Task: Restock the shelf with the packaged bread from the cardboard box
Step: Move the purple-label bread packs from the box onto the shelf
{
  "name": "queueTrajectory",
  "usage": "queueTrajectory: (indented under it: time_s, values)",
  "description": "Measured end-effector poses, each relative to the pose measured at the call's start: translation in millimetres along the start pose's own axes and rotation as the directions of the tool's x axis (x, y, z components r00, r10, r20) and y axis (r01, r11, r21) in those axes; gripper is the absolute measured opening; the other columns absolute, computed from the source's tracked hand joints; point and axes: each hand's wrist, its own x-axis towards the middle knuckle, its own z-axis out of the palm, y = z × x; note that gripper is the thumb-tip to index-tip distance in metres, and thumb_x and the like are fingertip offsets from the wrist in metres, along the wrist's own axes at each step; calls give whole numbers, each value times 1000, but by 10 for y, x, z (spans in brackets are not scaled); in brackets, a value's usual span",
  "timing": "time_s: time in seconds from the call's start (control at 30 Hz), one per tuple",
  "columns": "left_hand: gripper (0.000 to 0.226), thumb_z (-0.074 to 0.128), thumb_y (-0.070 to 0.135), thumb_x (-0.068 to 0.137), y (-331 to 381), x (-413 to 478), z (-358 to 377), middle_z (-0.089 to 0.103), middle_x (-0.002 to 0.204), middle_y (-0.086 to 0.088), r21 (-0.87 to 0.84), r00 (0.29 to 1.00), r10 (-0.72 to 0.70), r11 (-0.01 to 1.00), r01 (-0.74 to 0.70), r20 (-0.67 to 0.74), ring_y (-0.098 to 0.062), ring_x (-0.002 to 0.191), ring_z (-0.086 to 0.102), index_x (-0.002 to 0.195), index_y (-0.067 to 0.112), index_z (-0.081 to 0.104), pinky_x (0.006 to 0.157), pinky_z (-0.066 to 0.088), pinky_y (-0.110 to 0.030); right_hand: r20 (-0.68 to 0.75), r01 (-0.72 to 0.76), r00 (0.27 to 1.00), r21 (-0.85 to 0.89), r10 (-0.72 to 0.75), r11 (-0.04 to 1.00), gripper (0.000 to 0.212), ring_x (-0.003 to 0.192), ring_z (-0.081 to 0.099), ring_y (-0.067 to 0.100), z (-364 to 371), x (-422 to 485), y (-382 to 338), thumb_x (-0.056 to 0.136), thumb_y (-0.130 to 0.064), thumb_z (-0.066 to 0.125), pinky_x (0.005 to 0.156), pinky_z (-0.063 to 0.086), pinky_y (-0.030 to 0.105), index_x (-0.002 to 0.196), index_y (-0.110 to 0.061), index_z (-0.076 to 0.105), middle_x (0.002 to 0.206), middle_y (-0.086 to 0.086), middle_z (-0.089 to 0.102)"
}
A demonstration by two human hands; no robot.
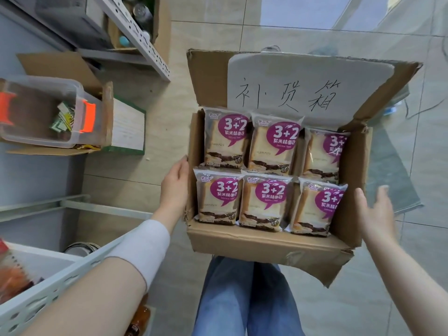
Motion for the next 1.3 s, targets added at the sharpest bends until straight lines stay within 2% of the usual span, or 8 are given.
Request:
queueTrajectory:
  time_s: [0.1,0.2,0.3,0.5,0.7,0.83,1.03,1.3]
  values:
    - [31,48,30,94,335,-28,-21,56,119,15,48,961,253,967,-249,-115,3,108,49,124,25,53,88,38,-10,-190,237,955,36,-226,971,51,126,41,31,106,-613,-180,89,-21,57,105,33,34,134,-2,42,134,20,45]
    - [42,58,27,89,598,116,123,55,127,5,46,968,252,967,-251,-11,-7,114,52,129,18,46,95,42,-21,125,376,914,98,-387,921,45,106,56,19,491,-1174,-390,82,-19,67,88,39,16,124,-9,53,111,1,56]
    - [53,64,27,84,722,302,283,50,135,-3,95,964,256,960,-262,69,-14,122,48,131,16,43,97,39,-25,392,366,847,63,-360,929,61,119,48,11,989,-1440,-562,80,-33,67,101,38,21,133,-14,44,126,-3,52]
    - [57,71,27,79,850,506,436,56,123,-10,153,977,212,965,-211,9,-24,113,55,125,6,44,92,46,-32,404,230,897,-75,-181,970,80,131,39,19,1575,-1472,-831,79,-33,70,107,34,32,143,-15,26,139,3,43]
    - [44,76,24,74,855,496,343,62,112,-6,109,974,227,968,-224,-13,-19,103,58,110,7,54,75,42,-23,356,187,926,-139,-127,973,67,120,49,23,1649,-1400,-897,73,-32,76,98,42,35,128,-12,44,125,6,54]
    - [36,76,26,73,780,400,159,64,111,-3,37,969,238,970,-241,70,-17,100,60,101,18,56,71,48,-25,386,228,909,-144,-158,963,46,107,52,24,1491,-1427,-871,74,-36,74,91,45,35,111,-12,62,111,7,57]
    - [36,77,24,72,845,-168,-381,61,94,10,-171,957,261,945,-280,-124,-6,86,60,92,26,47,57,48,-12,459,126,866,189,-201,974,27,79,56,6,825,-1574,-781,71,-28,78,58,39,16,91,-27,60,79,-17,60]
    - [33,78,14,70,632,-1906,-1457,63,84,13,-309,895,225,883,-355,-384,14,70,58,98,14,61,58,42,0,549,220,751,314,-366,923,20,87,62,6,-331,-2160,-476,73,-28,76,66,49,23,87,-33,63,92,-11,70]
